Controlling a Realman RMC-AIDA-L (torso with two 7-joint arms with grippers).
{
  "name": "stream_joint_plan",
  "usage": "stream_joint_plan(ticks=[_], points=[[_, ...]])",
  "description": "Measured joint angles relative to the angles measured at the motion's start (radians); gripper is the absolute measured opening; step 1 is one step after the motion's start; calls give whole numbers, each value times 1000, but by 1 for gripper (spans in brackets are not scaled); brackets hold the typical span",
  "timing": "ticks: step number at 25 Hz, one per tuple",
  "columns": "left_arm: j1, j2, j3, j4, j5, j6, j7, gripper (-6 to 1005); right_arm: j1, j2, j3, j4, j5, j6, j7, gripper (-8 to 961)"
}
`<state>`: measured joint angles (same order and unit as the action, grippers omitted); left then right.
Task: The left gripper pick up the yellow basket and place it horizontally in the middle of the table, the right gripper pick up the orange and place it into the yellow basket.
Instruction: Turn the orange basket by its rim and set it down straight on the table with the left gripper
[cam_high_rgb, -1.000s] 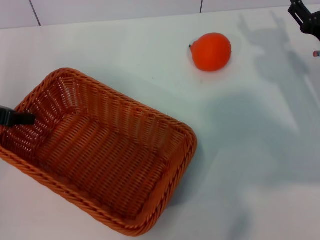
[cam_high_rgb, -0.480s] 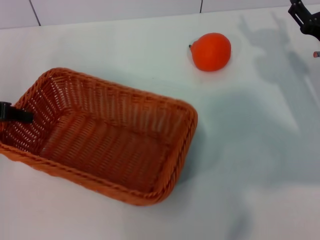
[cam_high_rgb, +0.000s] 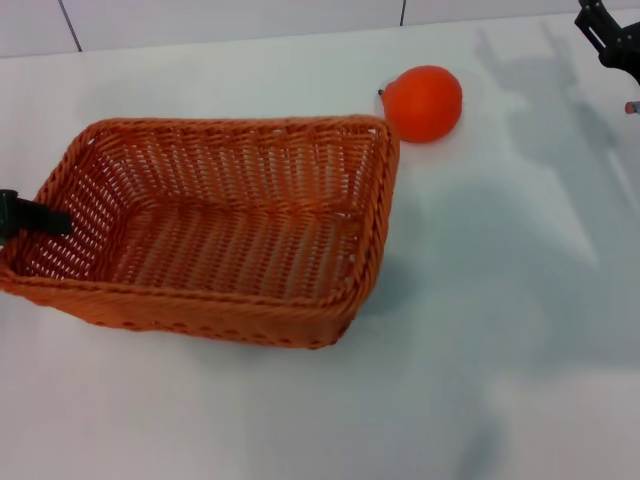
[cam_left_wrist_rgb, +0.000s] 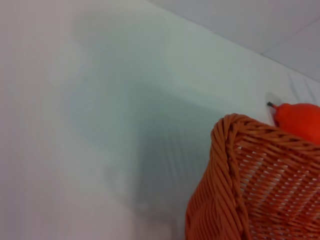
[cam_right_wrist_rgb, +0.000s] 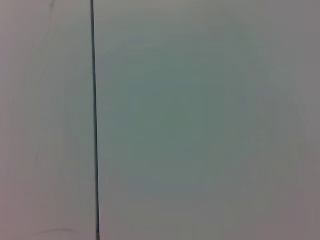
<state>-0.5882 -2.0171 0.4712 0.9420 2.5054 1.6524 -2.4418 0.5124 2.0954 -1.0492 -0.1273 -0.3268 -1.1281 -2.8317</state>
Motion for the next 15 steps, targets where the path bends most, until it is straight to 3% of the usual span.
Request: stream_joint_plan(ticks=[15], points=[[64,-83,-63,110,-1,-102,-25,151,-1,0,0,0,0,6,0,946]])
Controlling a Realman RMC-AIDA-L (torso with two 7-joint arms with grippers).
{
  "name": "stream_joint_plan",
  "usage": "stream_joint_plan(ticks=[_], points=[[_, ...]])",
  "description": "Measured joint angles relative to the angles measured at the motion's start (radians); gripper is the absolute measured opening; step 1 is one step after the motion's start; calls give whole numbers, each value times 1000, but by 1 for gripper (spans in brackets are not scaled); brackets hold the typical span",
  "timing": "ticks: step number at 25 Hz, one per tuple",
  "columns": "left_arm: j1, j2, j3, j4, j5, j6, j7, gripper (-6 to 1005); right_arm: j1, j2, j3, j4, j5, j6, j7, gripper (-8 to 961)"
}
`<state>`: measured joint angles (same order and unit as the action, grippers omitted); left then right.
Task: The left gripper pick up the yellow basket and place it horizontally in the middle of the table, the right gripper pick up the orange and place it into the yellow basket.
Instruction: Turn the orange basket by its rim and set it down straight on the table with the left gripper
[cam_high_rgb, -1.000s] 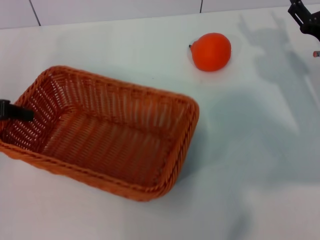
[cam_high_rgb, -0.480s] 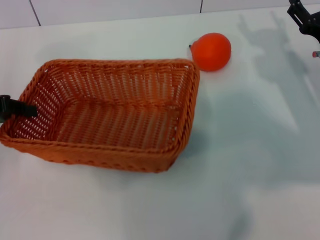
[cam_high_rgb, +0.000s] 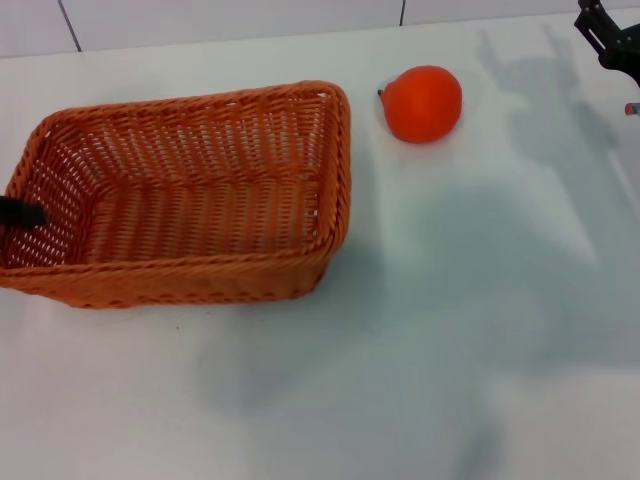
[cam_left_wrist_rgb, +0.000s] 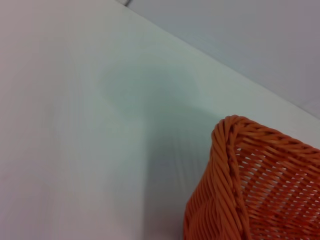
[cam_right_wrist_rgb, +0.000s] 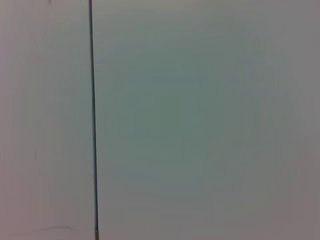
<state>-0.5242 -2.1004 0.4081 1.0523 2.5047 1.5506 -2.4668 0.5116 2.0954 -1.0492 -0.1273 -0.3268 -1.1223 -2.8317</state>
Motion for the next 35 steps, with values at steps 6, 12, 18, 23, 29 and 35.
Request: stream_joint_plan(ticks=[6,12,18,23,29,35], points=[[24,-25,-16,31,0,-21,-3,150,1,0,0,0,0,11,0,945],[34,-36,-24,35,-2,-42,-2,150,2,0,0,0,0,20,0,945],[27,-37,-25,35,-2,-50,-2,150,2,0,0,-2,0,27,0,945],[22,-36,-24,35,-3,-56,-1,150,2,0,0,-3,0,27,0,946],[21,-41,-25,35,-3,-69,-2,150,2,0,0,-7,0,27,0,946],[21,-45,-19,35,-3,-81,-1,159,2,0,0,-8,0,26,0,946]])
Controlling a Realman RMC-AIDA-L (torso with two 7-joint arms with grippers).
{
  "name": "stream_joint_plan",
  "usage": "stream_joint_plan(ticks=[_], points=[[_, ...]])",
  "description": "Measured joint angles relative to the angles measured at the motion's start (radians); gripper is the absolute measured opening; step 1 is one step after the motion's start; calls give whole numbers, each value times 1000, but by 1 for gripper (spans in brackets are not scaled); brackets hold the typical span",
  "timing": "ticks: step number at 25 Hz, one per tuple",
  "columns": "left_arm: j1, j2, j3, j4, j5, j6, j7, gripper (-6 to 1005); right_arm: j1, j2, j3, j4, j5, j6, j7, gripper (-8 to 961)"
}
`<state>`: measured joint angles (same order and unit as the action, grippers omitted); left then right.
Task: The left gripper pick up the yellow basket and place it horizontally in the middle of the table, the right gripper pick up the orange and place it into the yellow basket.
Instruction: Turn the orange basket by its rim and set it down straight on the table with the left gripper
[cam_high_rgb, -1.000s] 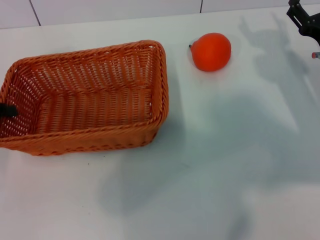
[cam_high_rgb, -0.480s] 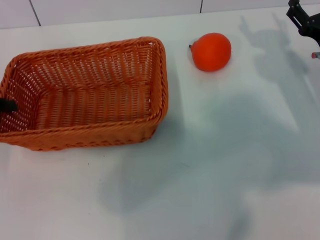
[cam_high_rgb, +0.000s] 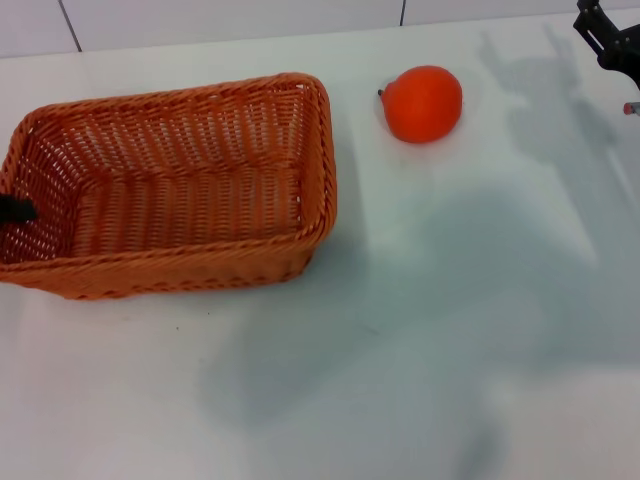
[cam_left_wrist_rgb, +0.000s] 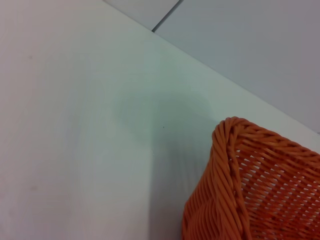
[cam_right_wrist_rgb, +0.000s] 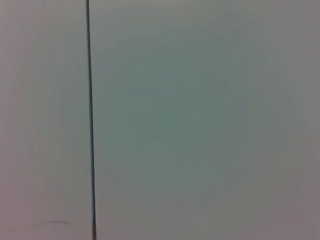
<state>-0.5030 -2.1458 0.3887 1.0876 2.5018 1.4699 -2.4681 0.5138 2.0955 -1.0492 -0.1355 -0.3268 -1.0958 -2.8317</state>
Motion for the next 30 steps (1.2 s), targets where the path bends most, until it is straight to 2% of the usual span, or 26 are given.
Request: stream_joint_plan(ticks=[29,30], points=[[14,-2,-5,-12,0,-60,1,216,2,0,0,1,0,-1,0,946],[14,-3,-5,-12,0,-63,0,244,2,0,0,1,0,-1,0,946]])
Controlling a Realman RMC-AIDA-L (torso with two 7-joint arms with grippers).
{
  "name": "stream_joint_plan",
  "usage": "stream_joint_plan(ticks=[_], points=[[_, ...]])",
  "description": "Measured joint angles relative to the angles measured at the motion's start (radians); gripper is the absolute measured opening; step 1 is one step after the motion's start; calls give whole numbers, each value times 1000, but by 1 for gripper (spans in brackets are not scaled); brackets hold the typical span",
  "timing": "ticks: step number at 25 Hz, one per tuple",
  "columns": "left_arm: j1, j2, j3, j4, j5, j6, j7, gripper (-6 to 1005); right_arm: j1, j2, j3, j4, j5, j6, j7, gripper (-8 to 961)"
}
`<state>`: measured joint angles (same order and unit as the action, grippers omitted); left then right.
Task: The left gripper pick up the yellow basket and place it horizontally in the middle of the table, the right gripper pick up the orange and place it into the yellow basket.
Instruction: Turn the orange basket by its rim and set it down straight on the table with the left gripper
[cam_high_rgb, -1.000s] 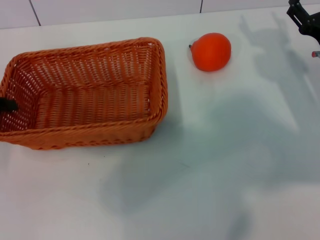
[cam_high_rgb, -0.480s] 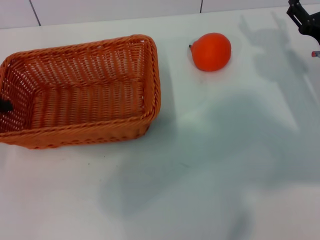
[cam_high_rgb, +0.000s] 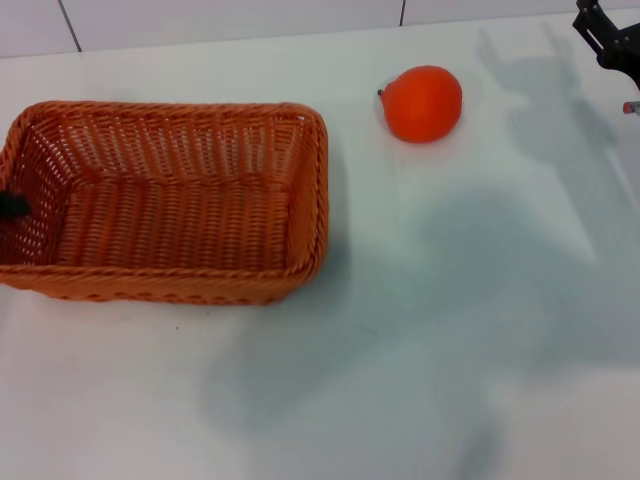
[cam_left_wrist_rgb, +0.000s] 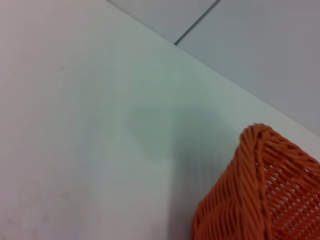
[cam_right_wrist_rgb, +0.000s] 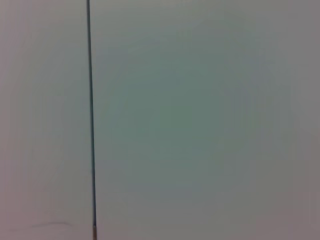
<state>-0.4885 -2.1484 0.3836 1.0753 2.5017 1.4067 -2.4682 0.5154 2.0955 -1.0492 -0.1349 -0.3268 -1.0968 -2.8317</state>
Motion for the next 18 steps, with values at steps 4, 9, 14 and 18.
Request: stream_joint_plan(ticks=[4,9,14,18], points=[[2,-1,-4,0,-2,-13,-1,355,0,0,0,0,0,0,0,945],[11,-1,-6,5,-46,-18,10,516,0,0,0,2,0,1,0,945],[27,7,-8,23,-143,-28,52,676,0,0,0,2,0,12,0,945],[42,4,-12,38,-260,-81,135,701,7,0,-16,5,0,17,0,945]])
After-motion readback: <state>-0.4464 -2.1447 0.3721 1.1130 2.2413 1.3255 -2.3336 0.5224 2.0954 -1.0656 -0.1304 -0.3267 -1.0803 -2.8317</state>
